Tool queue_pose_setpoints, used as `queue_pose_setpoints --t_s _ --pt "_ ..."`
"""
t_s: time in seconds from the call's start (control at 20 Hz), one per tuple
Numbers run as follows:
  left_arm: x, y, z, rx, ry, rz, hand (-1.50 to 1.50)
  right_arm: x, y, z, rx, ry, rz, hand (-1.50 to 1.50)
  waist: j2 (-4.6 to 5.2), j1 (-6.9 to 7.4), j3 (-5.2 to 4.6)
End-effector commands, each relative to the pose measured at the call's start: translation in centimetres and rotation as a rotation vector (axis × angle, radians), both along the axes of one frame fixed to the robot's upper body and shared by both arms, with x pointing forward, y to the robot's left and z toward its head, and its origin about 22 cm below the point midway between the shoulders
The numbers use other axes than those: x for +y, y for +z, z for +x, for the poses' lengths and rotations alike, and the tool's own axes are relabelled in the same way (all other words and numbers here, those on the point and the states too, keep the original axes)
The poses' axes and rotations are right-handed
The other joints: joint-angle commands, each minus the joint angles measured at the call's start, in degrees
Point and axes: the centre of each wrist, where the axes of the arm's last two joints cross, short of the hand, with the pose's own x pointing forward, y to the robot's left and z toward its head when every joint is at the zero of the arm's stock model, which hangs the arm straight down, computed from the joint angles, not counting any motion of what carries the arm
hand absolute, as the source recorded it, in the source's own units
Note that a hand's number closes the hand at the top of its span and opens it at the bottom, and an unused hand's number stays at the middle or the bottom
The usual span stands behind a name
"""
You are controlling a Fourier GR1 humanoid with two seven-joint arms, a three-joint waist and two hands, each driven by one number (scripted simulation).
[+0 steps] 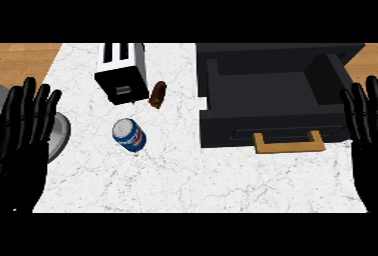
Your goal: Pick up the can, place it into the drawer and close the drawer
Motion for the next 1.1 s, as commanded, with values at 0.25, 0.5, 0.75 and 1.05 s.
queue_pose_setpoints --t_s 0.25,0.5,0.75,1.05 --pt "-4.8 0.9 4.2 0.001 -0.348 -0.025 -1.5 -0.9 -0.6 0.5 -0.035 0.004 -0.008 -1.5 1.09 1.12 -1.55" --pt "-3.5 -1.9 3.3 0.408 -0.165 0.064 -1.5 -1.3 -2.1 -1.7 0.308 -0.11 0.03 -1.5 0.81 1.42 -1.56" --pt "-2.9 -1.3 3.4 0.388 -0.163 0.075 -1.5 -1.1 -2.0 -1.9 0.307 -0.119 0.026 -1.5 0.85 1.88 -1.57" --pt "-3.1 1.2 3.3 0.416 -0.143 0.012 -1.5 -2.0 -1.8 -1.8 0.316 -0.122 0.018 -1.5 0.87 1.86 -1.57"
